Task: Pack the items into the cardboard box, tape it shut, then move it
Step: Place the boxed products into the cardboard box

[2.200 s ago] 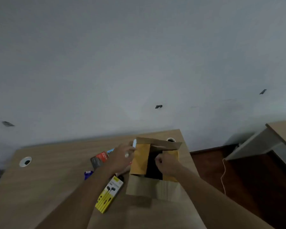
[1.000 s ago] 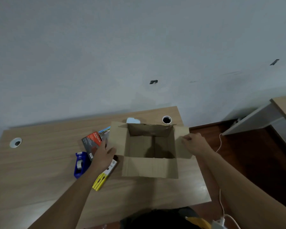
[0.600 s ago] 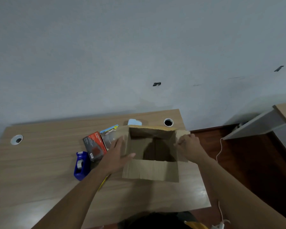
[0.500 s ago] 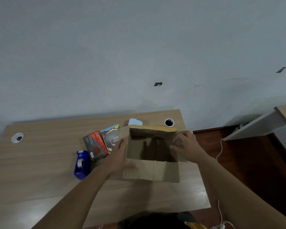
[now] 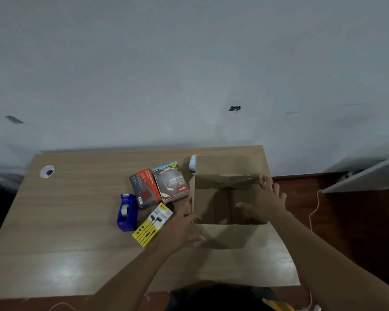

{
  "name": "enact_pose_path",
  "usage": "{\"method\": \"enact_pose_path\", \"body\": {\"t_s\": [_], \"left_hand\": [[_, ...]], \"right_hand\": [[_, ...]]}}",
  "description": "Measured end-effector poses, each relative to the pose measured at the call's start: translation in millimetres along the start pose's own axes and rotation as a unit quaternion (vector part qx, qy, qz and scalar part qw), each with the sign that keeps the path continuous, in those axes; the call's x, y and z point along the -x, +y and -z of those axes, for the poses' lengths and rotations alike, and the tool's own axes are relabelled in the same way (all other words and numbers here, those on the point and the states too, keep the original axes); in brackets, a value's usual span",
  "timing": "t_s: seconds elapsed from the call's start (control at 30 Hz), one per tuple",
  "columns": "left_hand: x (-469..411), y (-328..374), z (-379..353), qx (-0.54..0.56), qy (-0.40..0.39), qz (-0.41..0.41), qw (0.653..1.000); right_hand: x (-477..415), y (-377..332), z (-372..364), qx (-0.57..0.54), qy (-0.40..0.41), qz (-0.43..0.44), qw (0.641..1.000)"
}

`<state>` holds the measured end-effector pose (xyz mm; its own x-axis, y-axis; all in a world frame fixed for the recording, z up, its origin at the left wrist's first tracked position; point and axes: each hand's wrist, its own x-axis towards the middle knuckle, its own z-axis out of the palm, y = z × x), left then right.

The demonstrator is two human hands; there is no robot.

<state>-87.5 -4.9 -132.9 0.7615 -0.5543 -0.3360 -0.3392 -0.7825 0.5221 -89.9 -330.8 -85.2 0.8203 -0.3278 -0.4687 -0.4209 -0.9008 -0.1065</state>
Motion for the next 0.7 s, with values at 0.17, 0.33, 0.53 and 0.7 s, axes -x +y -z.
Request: {"method": "enact_pose_path", "body": {"t_s": [0.17, 0.33, 0.53, 0.7], "left_hand": [[4, -1, 3, 0.007, -0.017, 0.004, 1.0], [9, 11, 27, 0.085, -0.036, 0.026, 0.995], [20, -7, 71, 0.199, 0.03, 0.063, 0.978], [31, -55, 103, 0.253, 0.106, 0.089, 0.958]], "right_hand": [[0, -3, -19, -0.03, 0.036, -0.019, 0.999], [11, -16, -5, -0.084, 0.238, 0.07, 0.965], [12, -54, 27, -0.13, 0.318, 0.153, 0.927], [6, -116, 37, -0.158, 0.29, 0.257, 0.908]]}}
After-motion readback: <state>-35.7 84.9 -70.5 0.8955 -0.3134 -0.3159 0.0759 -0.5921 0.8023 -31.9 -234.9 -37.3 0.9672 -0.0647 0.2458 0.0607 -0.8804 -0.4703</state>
